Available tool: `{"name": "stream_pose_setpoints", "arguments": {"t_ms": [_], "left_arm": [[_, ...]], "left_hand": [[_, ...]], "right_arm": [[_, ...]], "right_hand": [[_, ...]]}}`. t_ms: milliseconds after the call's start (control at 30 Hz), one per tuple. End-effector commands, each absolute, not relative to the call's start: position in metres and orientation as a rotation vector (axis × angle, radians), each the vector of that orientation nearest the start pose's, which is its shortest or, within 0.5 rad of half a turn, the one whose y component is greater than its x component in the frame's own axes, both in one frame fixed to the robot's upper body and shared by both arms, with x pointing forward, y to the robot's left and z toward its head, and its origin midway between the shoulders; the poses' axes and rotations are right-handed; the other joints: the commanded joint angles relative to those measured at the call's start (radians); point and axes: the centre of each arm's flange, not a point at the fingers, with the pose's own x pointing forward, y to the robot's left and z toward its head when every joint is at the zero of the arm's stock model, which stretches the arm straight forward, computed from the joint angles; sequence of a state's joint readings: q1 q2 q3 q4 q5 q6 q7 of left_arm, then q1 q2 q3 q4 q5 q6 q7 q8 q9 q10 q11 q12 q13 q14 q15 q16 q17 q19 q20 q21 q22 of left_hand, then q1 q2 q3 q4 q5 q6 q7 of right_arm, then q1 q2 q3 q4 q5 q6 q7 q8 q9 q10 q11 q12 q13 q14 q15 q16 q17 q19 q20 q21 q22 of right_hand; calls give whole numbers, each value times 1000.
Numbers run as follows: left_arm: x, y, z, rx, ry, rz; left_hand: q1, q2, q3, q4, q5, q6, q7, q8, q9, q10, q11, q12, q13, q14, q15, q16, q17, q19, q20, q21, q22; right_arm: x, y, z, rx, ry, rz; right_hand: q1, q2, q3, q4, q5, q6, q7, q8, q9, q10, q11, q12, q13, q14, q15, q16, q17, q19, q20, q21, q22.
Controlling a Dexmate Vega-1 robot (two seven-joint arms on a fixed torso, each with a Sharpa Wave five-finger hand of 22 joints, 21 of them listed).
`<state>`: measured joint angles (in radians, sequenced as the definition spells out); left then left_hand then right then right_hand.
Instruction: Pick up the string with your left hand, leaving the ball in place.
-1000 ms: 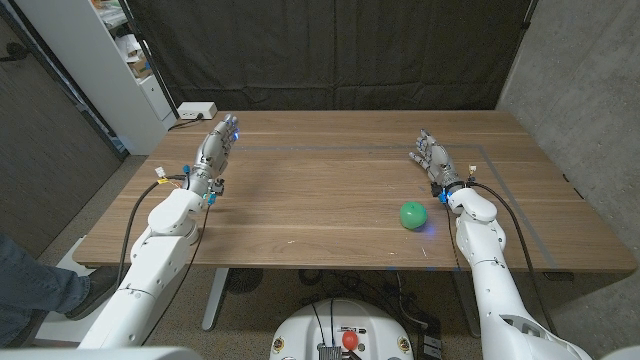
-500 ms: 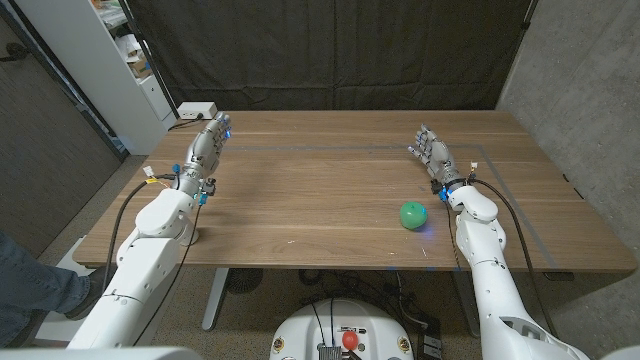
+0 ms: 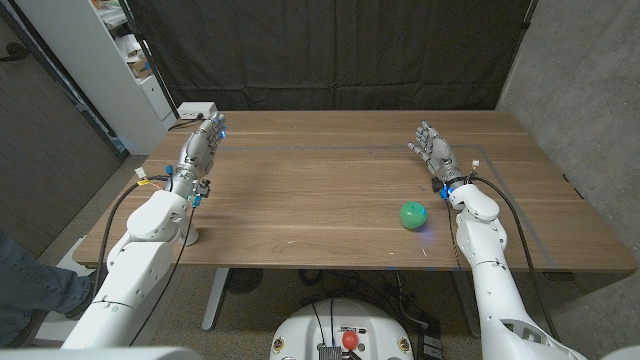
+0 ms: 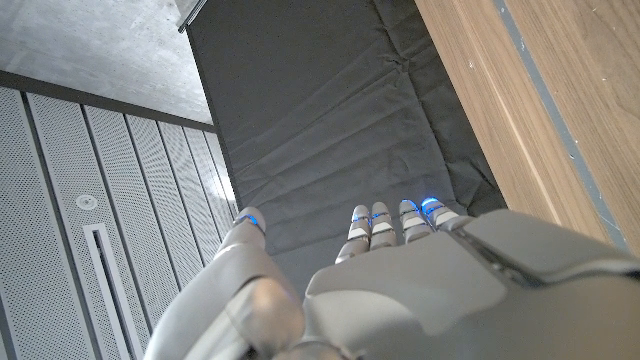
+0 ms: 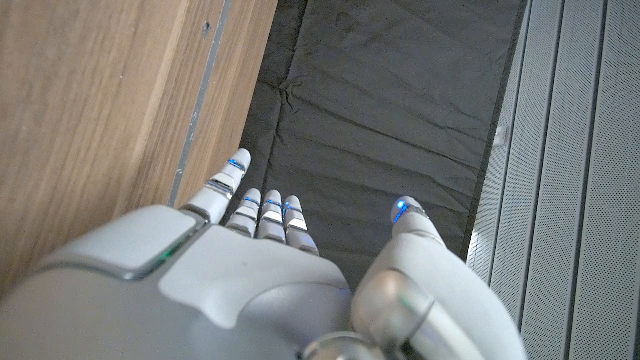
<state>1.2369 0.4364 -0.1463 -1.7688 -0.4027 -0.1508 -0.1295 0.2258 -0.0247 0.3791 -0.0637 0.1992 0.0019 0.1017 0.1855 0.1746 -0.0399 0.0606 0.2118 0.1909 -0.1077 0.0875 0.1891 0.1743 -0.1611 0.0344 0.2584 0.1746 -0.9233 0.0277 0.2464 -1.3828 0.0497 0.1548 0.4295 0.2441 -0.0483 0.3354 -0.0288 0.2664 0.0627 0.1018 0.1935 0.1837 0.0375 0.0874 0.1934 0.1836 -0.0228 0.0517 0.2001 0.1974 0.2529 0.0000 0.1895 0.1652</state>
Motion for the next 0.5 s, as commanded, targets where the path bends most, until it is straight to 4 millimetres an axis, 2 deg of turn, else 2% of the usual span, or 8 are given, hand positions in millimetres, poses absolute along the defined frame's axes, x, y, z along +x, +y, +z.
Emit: {"name": "stream_pose_setpoints", "arguments": {"t_ms": [33,500], "left_arm": [[524,381,-18,107,-723,-63],[515,390,-24,106,-718,-65]], "left_hand": [[2,9,2,-9,-4,8,6,8,4,7,7,6,3,6,0,5,6,4,3,-3,2],[4,11,2,-12,-5,9,5,8,4,12,10,7,3,9,0,5,6,6,5,-7,3]], "right_arm": [[637,-295,-37,32,-627,189],[636,-296,-42,27,-623,179]], "right_hand": [[2,7,1,-5,4,-2,1,4,5,4,5,3,3,1,3,6,2,2,-2,3,4],[0,8,0,-5,4,-2,-1,4,5,4,3,2,3,-3,-1,4,3,-3,-5,1,4]]}}
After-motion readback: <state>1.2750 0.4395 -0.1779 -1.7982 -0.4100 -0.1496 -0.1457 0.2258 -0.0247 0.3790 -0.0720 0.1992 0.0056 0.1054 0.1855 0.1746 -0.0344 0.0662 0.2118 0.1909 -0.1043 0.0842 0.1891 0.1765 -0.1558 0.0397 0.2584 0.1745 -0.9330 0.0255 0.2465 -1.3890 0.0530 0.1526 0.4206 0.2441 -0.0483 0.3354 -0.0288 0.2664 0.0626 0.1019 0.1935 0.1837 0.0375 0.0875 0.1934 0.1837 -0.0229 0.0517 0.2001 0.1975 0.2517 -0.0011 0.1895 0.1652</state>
